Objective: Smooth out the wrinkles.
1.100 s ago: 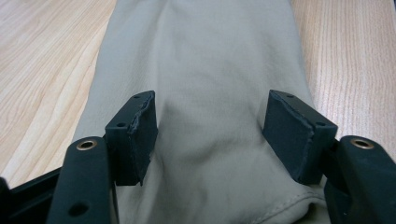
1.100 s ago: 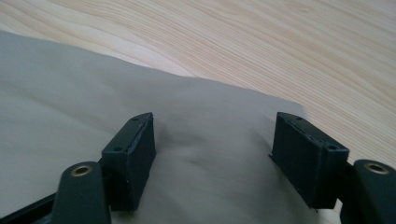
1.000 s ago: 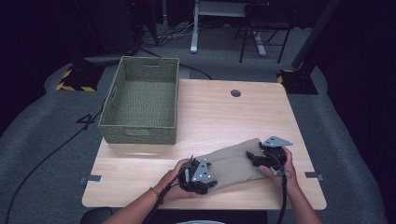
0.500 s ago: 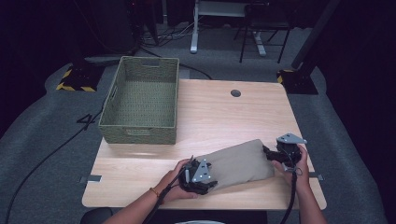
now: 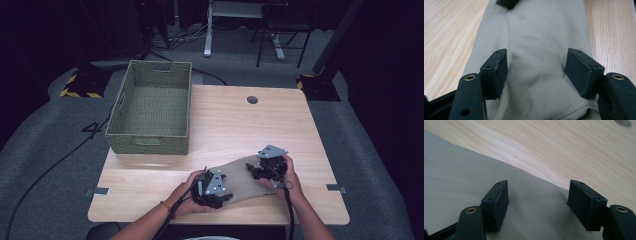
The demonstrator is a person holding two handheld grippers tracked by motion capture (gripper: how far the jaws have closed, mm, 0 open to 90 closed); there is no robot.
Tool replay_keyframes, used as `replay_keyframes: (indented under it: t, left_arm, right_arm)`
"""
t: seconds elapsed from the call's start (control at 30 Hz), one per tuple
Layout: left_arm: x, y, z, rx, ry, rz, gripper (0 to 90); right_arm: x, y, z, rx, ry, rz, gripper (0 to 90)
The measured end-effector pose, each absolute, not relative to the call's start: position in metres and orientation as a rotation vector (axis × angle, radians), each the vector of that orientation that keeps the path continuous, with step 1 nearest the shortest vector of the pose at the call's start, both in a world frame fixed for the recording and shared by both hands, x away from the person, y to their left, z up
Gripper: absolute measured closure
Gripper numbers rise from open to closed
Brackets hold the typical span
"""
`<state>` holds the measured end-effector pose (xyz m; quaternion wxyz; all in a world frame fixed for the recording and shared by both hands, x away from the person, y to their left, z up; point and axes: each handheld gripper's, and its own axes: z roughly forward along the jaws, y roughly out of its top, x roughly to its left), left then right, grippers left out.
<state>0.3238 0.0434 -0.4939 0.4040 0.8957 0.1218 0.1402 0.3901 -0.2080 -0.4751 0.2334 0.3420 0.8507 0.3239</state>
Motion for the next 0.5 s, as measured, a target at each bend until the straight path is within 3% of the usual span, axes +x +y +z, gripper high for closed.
replay_keyframes:
  t: [0.17, 0.23, 0.33, 0.5]
  left_arm:
    - [0.326, 0.044, -0.494, 2.258, 0.302, 0.342, 35.4]
    - [0.325, 0.043, -0.495, 2.254, 0.307, 0.345, 35.3]
    - [0.325, 0.043, -0.495, 2.253, 0.303, 0.352, 35.3]
    - [0.325, 0.043, -0.491, 2.265, 0.343, 0.326, 34.8]
  right_arm:
    - [0.406, -0.263, -0.481, 1.137, 2.254, 0.891, 29.9]
    - [0.409, -0.284, -0.483, 1.186, 2.25, 0.912, 24.3]
    - [0.41, -0.309, -0.483, 1.223, 2.171, 0.841, 30.6]
    - [0.386, -0.327, -0.471, 1.204, 2.14, 0.933, 30.7]
